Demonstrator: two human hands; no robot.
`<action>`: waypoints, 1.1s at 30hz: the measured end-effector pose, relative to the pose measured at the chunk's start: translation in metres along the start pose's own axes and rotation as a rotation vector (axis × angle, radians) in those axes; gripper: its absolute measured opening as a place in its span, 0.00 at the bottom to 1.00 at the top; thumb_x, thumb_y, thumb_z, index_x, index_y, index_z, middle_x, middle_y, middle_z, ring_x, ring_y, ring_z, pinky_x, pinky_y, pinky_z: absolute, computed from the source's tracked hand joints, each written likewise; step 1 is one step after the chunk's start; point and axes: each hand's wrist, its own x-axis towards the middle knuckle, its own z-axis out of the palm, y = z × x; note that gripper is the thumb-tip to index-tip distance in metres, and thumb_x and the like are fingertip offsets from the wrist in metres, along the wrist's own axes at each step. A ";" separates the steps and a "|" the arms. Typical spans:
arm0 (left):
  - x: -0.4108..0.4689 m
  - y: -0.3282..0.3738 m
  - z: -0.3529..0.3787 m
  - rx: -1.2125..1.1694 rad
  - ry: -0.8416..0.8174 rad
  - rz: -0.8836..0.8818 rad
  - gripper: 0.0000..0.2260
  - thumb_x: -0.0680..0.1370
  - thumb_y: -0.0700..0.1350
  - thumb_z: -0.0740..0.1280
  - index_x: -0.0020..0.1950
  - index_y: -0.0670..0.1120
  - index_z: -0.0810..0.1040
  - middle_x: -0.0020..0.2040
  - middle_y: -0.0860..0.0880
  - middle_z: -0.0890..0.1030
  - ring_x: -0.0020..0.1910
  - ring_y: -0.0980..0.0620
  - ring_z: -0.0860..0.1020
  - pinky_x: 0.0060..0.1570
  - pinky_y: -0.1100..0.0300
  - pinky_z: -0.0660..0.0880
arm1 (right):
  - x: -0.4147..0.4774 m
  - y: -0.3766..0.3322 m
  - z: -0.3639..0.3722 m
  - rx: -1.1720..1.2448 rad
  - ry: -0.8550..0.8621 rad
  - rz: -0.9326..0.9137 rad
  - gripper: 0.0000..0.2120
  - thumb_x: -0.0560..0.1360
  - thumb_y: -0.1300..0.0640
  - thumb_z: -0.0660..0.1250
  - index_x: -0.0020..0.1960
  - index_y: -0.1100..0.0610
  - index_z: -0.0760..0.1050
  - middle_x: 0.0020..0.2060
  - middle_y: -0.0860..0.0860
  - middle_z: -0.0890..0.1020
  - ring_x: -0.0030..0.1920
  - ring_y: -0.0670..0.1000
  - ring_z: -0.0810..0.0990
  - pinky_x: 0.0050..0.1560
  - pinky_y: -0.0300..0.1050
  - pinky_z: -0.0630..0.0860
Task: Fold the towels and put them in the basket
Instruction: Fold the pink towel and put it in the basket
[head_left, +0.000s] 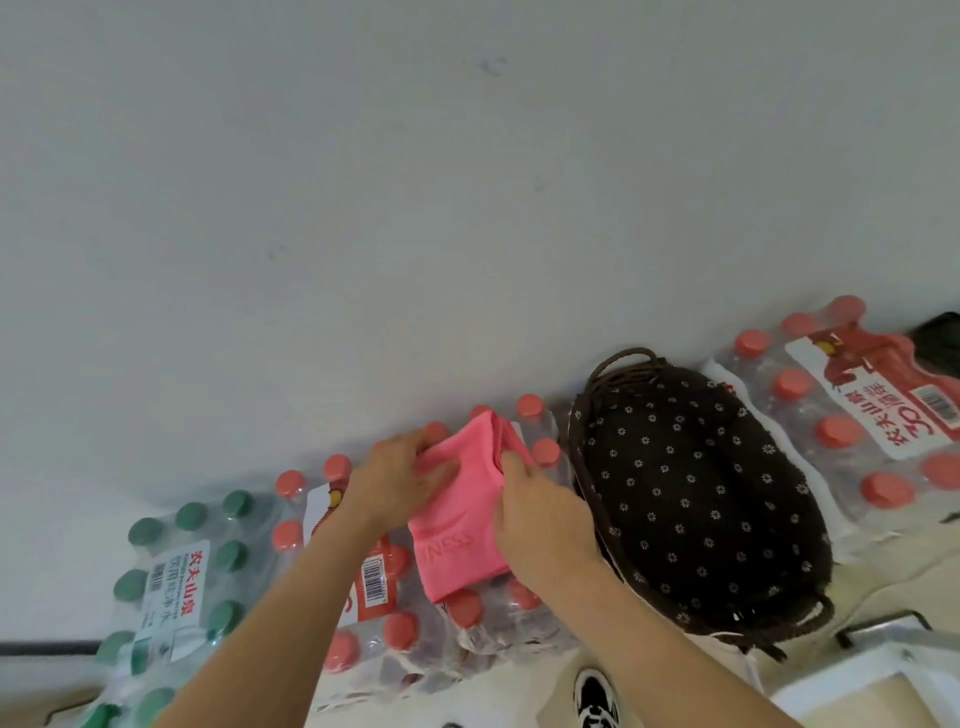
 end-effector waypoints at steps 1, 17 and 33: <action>-0.005 -0.003 0.002 -0.021 0.009 -0.009 0.10 0.76 0.56 0.67 0.46 0.51 0.72 0.40 0.54 0.76 0.39 0.52 0.75 0.34 0.60 0.69 | 0.001 0.001 0.000 -0.019 0.002 0.004 0.13 0.79 0.58 0.55 0.63 0.53 0.64 0.55 0.50 0.79 0.50 0.55 0.82 0.42 0.49 0.74; -0.080 -0.007 0.031 -0.078 0.090 -0.058 0.13 0.77 0.62 0.61 0.49 0.53 0.71 0.37 0.55 0.77 0.35 0.56 0.76 0.36 0.59 0.73 | 0.002 0.023 -0.007 -0.253 0.009 -0.308 0.15 0.80 0.44 0.54 0.52 0.52 0.74 0.43 0.49 0.82 0.42 0.52 0.81 0.41 0.48 0.71; -0.038 0.008 0.050 0.127 0.386 0.156 0.17 0.79 0.54 0.54 0.63 0.50 0.72 0.46 0.49 0.71 0.44 0.50 0.69 0.42 0.56 0.71 | 0.001 0.033 -0.009 -0.175 -0.039 -0.163 0.13 0.78 0.45 0.60 0.57 0.51 0.70 0.55 0.49 0.71 0.50 0.51 0.74 0.45 0.48 0.76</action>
